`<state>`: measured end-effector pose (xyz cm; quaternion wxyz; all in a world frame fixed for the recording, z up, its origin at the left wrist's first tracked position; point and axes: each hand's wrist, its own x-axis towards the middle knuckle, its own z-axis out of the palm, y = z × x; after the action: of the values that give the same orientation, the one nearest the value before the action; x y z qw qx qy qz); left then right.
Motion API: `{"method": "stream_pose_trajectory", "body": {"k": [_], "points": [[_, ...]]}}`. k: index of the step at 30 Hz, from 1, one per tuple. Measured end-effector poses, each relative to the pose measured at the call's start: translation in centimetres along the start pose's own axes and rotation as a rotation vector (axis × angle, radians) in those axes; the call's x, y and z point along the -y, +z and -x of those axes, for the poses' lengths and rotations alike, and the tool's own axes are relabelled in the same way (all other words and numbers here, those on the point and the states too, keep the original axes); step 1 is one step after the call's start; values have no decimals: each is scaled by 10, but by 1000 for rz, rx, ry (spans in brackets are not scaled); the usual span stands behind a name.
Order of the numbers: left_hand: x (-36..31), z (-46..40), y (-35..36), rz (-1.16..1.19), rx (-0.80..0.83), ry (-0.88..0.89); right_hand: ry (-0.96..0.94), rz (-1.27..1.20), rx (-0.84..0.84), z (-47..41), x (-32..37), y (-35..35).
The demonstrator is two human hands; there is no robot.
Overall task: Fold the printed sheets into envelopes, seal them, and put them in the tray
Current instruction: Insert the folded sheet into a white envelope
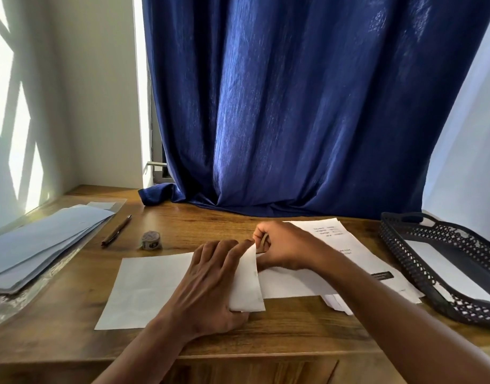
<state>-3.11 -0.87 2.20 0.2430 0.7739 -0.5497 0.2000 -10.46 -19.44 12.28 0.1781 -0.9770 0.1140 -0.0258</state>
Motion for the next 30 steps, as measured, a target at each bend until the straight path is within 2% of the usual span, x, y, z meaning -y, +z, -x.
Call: {"method": "stream_pose_trajectory", "body": {"k": [3,6,10,13,16,22,26,30], "points": [[1,1,1,9,-12,-13,-20,-4,-126,8,-6,8],[2,1,1,16,-18,-33,12,-145,-187,27,-24,-4],[4,0,2,26,-32,-66,202,-323,-306,60,-60,-22],[5,0,3,21,-39,-68,427,-581,-141,75,-80,-16],[5,0,3,31,-57,-77,496,-841,35,87,-86,-2],[5,0,1,46,-68,-95,448,-1216,-21,78,-84,9],[4,0,2,17,-30,-68,339,-1035,-161,67,-72,12],[1,0,2,11,-13,-45,241,-882,-226,55,-48,24]]}}
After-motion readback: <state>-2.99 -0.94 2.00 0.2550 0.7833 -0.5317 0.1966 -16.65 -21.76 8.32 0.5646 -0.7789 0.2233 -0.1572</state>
